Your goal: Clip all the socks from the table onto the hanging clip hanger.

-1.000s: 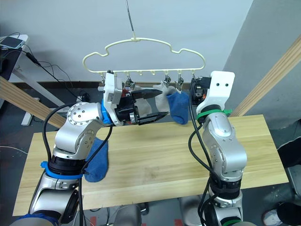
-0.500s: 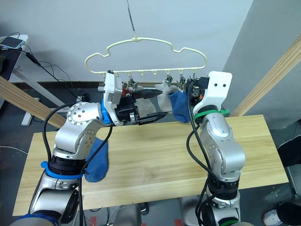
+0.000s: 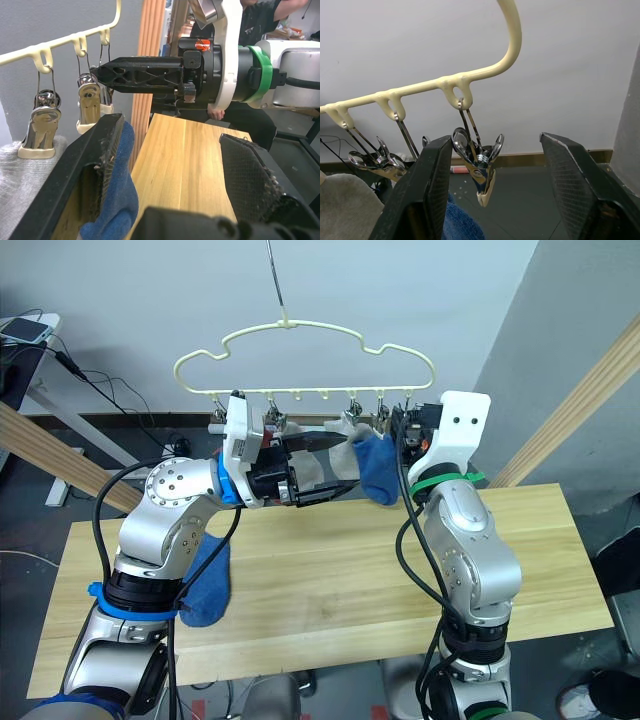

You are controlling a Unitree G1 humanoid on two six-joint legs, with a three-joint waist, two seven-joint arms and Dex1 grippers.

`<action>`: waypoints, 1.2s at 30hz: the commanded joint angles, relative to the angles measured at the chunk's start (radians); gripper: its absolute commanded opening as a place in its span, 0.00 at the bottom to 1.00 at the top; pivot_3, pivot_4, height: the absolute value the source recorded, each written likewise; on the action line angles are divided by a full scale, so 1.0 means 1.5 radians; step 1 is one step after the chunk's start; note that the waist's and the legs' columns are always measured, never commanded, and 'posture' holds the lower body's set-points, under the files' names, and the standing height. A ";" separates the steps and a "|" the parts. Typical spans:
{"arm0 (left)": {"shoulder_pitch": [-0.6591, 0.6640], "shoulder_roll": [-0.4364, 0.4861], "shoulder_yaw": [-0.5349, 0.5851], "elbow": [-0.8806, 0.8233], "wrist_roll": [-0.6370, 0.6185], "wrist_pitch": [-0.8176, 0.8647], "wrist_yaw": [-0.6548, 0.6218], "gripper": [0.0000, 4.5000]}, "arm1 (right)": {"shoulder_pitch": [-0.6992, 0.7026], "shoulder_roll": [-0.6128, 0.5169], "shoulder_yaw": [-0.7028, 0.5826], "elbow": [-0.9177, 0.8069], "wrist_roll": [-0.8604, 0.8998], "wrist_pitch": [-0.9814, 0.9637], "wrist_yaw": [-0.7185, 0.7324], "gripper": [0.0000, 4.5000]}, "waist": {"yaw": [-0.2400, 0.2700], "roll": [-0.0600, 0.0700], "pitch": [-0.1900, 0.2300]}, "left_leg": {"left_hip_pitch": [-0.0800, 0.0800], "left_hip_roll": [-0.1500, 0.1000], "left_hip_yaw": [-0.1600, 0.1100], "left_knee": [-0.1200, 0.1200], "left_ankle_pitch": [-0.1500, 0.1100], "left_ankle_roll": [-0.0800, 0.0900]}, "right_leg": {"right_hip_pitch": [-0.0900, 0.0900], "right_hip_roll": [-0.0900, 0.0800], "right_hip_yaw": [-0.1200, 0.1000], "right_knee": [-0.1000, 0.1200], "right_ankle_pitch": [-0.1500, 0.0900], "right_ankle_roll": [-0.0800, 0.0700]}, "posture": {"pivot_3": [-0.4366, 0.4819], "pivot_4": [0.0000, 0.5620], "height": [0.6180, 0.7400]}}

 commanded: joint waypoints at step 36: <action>-0.012 -0.005 -0.004 -0.012 0.006 -0.017 -0.007 0.77 | -0.009 0.001 0.006 -0.011 -0.018 -0.028 -0.025 0.44 | 0.000 0.000 0.000 | 0.000 0.000 0.000 0.000 0.000 0.000 | 0.000 0.000 0.000 0.000 0.000 0.000 | 0.11 0.56 0.93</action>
